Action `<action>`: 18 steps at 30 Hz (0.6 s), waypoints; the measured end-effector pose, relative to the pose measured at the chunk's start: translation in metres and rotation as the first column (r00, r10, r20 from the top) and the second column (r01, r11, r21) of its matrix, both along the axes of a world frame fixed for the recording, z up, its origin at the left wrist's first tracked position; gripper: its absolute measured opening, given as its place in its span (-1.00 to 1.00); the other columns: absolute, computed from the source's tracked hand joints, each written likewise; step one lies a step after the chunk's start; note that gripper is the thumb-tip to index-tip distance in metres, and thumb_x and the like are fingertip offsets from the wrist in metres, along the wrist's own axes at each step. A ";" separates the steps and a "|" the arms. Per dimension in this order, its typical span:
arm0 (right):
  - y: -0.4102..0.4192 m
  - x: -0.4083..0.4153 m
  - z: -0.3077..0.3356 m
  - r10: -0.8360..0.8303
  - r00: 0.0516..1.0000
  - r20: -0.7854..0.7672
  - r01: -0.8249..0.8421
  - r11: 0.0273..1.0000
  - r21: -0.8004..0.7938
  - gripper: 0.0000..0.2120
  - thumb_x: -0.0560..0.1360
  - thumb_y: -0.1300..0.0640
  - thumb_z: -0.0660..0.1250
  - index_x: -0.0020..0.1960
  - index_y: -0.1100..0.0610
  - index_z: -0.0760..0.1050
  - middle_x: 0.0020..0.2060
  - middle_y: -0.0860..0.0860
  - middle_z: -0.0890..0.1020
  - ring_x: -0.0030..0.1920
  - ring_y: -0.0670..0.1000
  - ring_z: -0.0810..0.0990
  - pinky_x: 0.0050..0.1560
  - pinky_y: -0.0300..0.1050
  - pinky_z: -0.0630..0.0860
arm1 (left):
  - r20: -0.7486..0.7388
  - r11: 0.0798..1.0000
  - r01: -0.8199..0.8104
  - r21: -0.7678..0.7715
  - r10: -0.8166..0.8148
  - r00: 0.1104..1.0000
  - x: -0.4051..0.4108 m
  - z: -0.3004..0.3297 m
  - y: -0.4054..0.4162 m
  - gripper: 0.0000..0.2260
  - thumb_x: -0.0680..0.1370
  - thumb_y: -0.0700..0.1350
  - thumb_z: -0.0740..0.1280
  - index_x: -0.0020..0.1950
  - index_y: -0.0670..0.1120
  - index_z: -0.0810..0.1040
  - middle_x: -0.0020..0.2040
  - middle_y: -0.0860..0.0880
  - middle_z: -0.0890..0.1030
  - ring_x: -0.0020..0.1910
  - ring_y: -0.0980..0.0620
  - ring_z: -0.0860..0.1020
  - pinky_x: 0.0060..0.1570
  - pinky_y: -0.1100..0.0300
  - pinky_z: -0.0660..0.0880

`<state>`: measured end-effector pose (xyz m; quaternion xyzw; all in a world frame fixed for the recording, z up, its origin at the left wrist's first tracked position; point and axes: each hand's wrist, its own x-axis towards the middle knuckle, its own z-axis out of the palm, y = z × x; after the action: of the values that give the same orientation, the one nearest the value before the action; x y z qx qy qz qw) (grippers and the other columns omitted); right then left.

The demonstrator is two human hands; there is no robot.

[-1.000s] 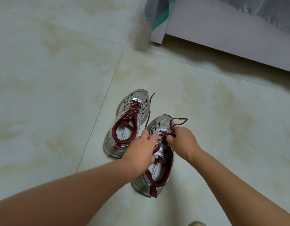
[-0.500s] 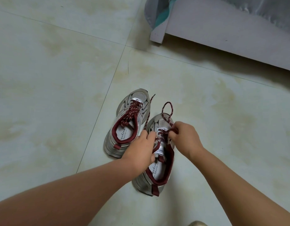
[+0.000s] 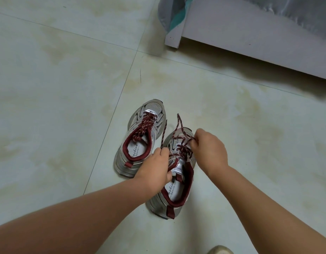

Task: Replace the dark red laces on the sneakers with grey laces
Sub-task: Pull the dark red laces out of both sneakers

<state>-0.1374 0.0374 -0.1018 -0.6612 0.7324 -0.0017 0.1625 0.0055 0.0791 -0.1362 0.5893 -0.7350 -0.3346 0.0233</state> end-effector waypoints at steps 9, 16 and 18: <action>0.001 -0.010 -0.015 -0.174 0.955 0.240 0.101 0.952 0.290 -0.73 0.54 0.15 0.17 -0.32 0.19 0.35 -0.29 0.16 0.51 -0.24 0.12 0.43 -0.24 -0.06 0.31 | -0.004 1.000 -0.010 0.019 0.010 1.000 0.001 0.002 0.000 -0.60 0.51 -0.08 0.30 0.28 -0.13 0.26 0.22 -0.08 0.36 0.19 -0.03 0.40 0.15 0.20 0.34; 0.006 -0.017 -0.017 -0.333 0.851 0.407 0.205 0.922 0.328 -0.73 0.53 0.00 0.27 -0.22 0.18 0.44 -0.32 0.06 0.53 -0.26 0.08 0.47 -0.20 -0.09 0.40 | 0.001 1.000 -0.009 0.024 0.009 1.000 0.001 0.005 0.000 -0.62 0.51 -0.09 0.30 0.25 -0.14 0.26 0.21 -0.08 0.37 0.17 -0.03 0.41 0.12 0.21 0.35; 0.012 -0.016 -0.022 -0.340 0.831 0.441 0.125 0.886 0.447 -0.77 0.51 0.09 0.31 -0.27 0.19 0.46 -0.34 0.10 0.53 -0.30 0.07 0.47 -0.17 -0.02 0.45 | 0.003 1.000 -0.009 0.022 0.009 1.000 0.001 0.005 0.000 -0.62 0.51 -0.09 0.30 0.25 -0.14 0.26 0.21 -0.09 0.37 0.17 -0.03 0.41 0.12 0.21 0.34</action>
<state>-0.1534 0.0492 -0.1237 -0.4934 0.7243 -0.0459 0.4794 0.0061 0.0790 -0.1307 0.5930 -0.7287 -0.3421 0.0172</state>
